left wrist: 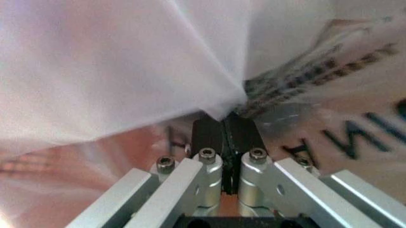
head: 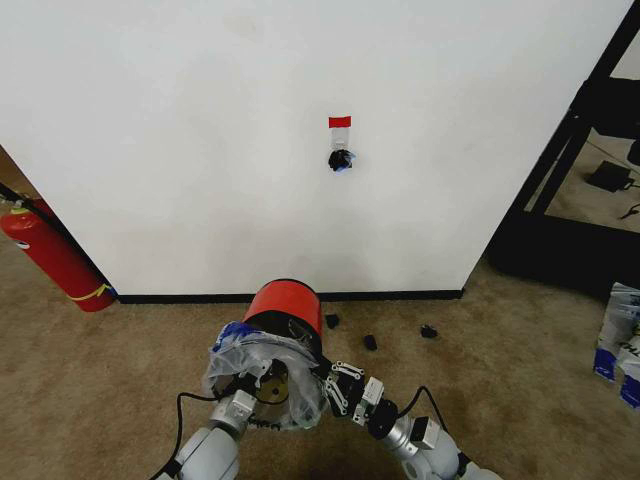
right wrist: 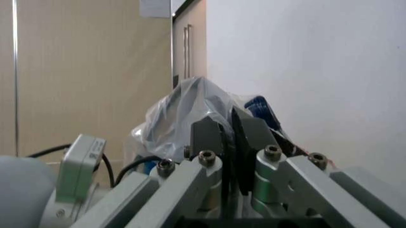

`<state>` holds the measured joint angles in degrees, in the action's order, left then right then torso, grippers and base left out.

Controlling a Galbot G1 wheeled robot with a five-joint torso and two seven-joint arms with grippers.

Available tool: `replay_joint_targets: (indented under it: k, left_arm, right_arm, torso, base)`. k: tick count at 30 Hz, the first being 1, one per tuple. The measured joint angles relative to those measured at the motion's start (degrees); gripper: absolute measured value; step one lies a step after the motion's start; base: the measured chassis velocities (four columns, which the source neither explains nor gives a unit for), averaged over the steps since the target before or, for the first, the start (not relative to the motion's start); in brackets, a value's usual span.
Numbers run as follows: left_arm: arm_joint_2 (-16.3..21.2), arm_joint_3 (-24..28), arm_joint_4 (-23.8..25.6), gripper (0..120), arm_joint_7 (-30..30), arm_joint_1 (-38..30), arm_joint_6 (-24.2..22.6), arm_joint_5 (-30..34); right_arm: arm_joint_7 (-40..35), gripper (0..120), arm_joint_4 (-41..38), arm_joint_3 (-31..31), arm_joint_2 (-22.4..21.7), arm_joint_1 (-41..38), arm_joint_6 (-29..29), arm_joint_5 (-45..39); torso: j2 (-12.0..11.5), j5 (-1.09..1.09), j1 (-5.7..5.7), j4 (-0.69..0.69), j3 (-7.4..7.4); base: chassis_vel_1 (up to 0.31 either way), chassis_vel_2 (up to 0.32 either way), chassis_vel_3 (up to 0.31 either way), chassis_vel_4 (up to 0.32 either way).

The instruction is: Pick up the garbage bag from the wall and place it over the trash bin.

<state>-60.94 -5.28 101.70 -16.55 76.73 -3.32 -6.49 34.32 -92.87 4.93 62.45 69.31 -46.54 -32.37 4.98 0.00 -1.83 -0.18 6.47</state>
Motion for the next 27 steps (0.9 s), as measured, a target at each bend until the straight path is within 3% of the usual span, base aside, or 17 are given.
replay_joint_targets:
  k: [8, 20, 27]
  left_arm:
    - [-0.87, 0.21, -2.0, 0, -1.19, -0.72, 0.11, -0.9]
    - [-0.46, 1.63, 4.7, 0, 1.14, 1.75, 1.09, 1.28]
    - [-3.14, 2.0, 2.16, 0, 1.26, 0.82, 1.08, -0.08]
  right_arm:
    - [0.71, 1, -1.7, 0.3, -0.73, 0.44, 1.55, -2.63]
    - [-4.22, 1, 1.87, -0.41, 1.13, -0.74, -0.57, 1.54]
    - [-2.61, 1, 3.27, 0.05, 2.52, -0.82, -0.66, 4.32]
  torso:
    - [0.0, 0.0, 0.0, 0.0, 0.0]
    - [0.0, 0.0, 0.0, 0.0, 0.0]
    - [0.0, 0.01, 0.0, 0.0, 0.0]
  base:
    - [0.0, 0.0, 0.0, 0.0]
    - [0.0, 0.0, 0.0, 0.0]
    - [0.0, 0.0, 0.0, 0.0]
